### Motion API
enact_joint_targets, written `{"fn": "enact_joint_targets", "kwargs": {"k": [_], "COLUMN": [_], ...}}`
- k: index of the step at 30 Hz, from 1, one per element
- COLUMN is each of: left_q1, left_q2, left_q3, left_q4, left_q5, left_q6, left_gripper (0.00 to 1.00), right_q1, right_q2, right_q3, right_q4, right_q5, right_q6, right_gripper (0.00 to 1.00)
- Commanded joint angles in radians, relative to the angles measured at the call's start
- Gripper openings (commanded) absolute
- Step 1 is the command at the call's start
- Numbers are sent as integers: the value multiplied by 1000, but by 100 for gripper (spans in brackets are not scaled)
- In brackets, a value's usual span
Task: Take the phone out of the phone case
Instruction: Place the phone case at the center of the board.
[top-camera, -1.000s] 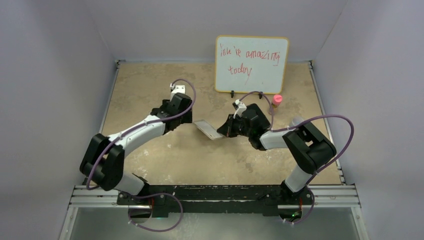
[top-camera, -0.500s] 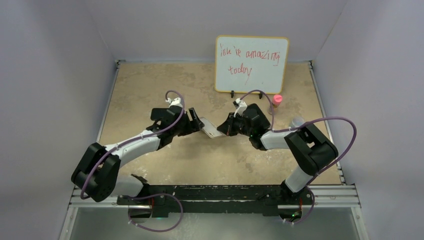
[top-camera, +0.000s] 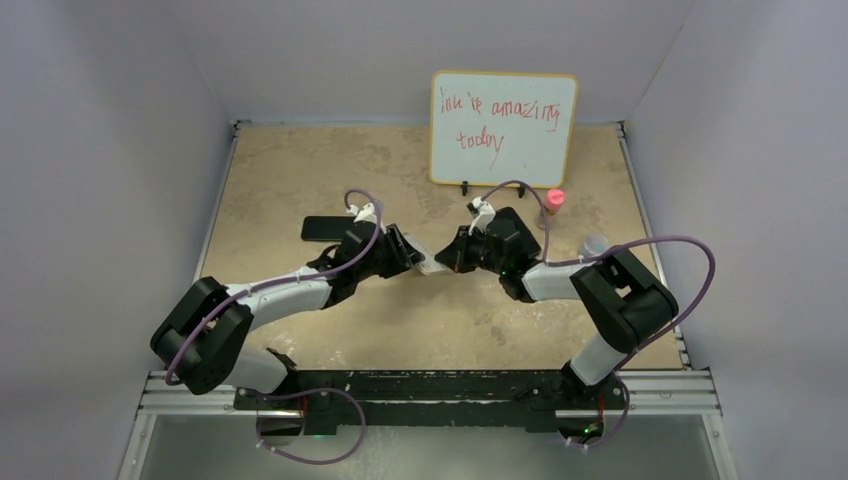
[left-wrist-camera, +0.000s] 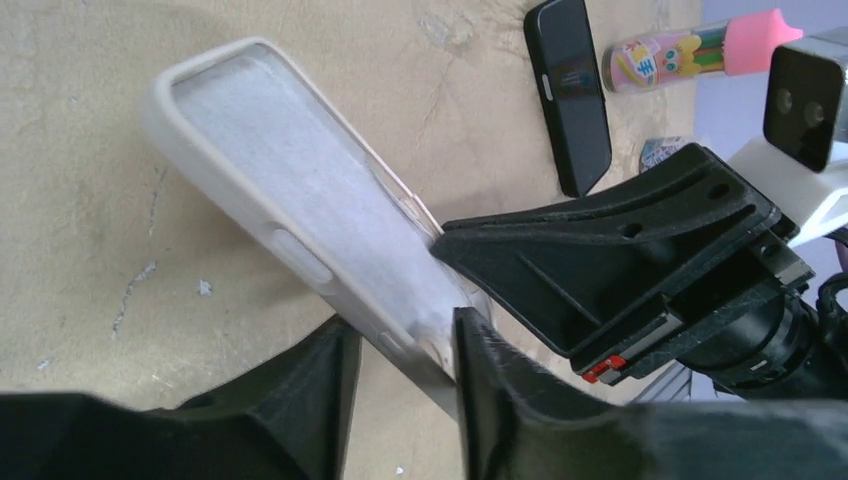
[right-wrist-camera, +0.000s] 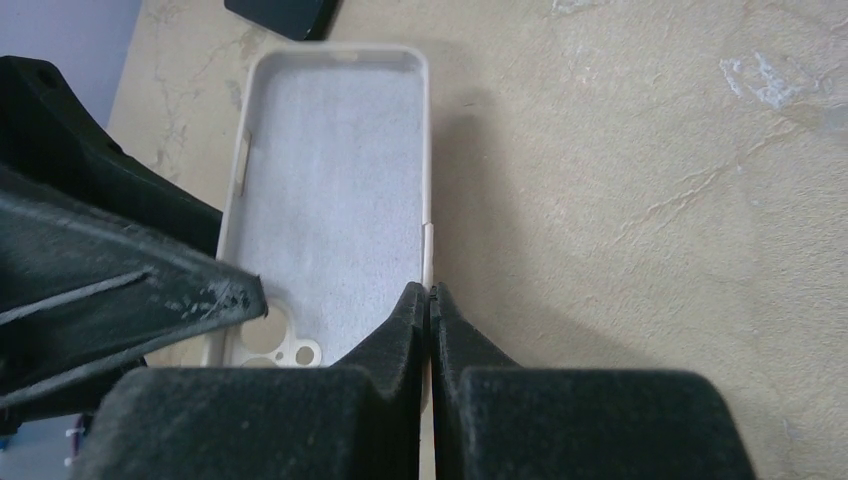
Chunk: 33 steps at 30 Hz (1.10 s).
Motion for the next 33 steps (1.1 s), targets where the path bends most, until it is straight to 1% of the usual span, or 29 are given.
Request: {"fn": "enact_joint_targets", "kwargs": {"k": [1,4,6,8,12,15,19,23,30,33], "left_q1": [-3,-1,0,4,28,41,70,123,202,227], "left_q2": [-20,-21,-17,-9,19,66,147,213,276,304], "left_q3": [2,12,12,11,22,74,147,192,222,230], "left_q4": [40,11,6,7,11,-28,-71,-77,-83,-81], "left_q5": [-41,-64,-79,-84,-55,-29,58,160,234,238], "left_q6": [14,65,91,120,196,277,377,409,404,412], "left_gripper": [31,18,11,7,3,2,1,0,1,2], "right_q1": [-3,-3,-3,-2,-3,-3,-3,-3,-3,-3], "right_q2": [-57,-63,-68,-77,-104,-133,-179,-207,-208,-208], "right_q3": [-11,-20,-30,-44,-70,-103,-145,-168,-167,-167], "right_q4": [51,63,73,88,114,154,205,223,221,219], "right_q5": [20,10,4,10,35,59,101,126,126,126], "right_q6": [-12,-6,5,12,16,19,14,3,1,1], "right_gripper": [0,0,5,12,32,46,58,66,69,70]}}
